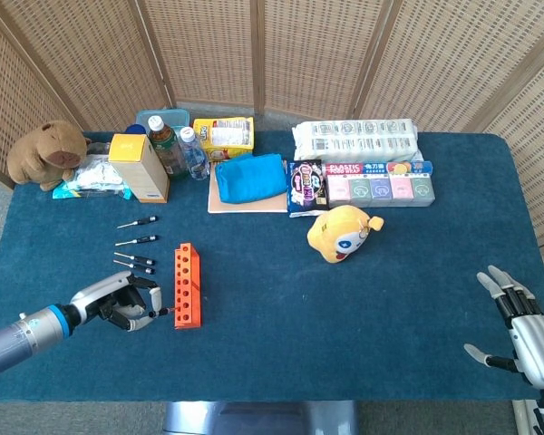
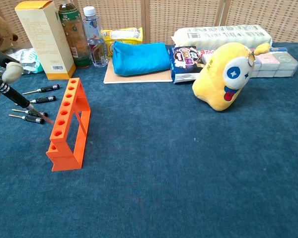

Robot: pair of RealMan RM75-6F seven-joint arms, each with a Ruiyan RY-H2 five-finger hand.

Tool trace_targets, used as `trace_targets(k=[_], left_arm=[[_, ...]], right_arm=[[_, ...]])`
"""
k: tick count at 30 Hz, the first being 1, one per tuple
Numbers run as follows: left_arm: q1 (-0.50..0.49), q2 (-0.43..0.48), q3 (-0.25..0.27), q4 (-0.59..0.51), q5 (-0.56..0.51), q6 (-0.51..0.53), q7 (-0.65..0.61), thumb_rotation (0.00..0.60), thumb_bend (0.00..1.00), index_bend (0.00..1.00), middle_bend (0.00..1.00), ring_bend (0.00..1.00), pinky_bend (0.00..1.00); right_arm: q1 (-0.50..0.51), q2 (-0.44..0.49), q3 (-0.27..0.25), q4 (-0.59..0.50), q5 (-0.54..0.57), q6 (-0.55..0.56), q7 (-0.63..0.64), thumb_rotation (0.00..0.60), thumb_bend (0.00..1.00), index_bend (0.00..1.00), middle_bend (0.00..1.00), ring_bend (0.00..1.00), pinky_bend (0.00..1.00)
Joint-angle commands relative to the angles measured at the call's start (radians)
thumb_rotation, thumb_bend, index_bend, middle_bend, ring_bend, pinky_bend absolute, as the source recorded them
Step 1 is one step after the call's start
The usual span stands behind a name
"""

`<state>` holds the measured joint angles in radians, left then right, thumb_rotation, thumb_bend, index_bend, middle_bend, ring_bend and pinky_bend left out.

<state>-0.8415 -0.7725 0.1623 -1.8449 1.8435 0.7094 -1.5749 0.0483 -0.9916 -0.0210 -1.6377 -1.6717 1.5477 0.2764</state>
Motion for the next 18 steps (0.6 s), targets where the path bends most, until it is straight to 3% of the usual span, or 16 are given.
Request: trace_targets(k=[1, 10, 18], left_arm=[[-0.052, 0.000, 0.029, 0.012, 0.034, -0.018, -0.070, 0.600, 0.41, 0.59, 1.00, 1.00, 1.00], [-0.148, 0.032, 0.110, 0.013, 0.108, -0.042, -0.163, 0.600, 0.41, 0.59, 1.00, 1.00, 1.00], [-0.183, 0.036, 0.168, 0.045, 0.128, -0.001, -0.227, 0.600, 0.41, 0.59, 1.00, 1.00, 1.00]], right_arm=[[0.000, 0.000, 0.000, 0.000, 0.000, 0.000, 0.001, 0.600, 0.02, 0.02, 0.00, 0.01, 0.10], [-0.001, 0.003, -0.001, 0.000, -0.002, 0.005, 0.008, 0.600, 0.02, 0.02, 0.00, 0.01, 0.10], [0.000, 0.004, -0.001, 0.001, 0.000, 0.003, 0.009, 0.600, 0.02, 0.02, 0.00, 0.01, 0.10]])
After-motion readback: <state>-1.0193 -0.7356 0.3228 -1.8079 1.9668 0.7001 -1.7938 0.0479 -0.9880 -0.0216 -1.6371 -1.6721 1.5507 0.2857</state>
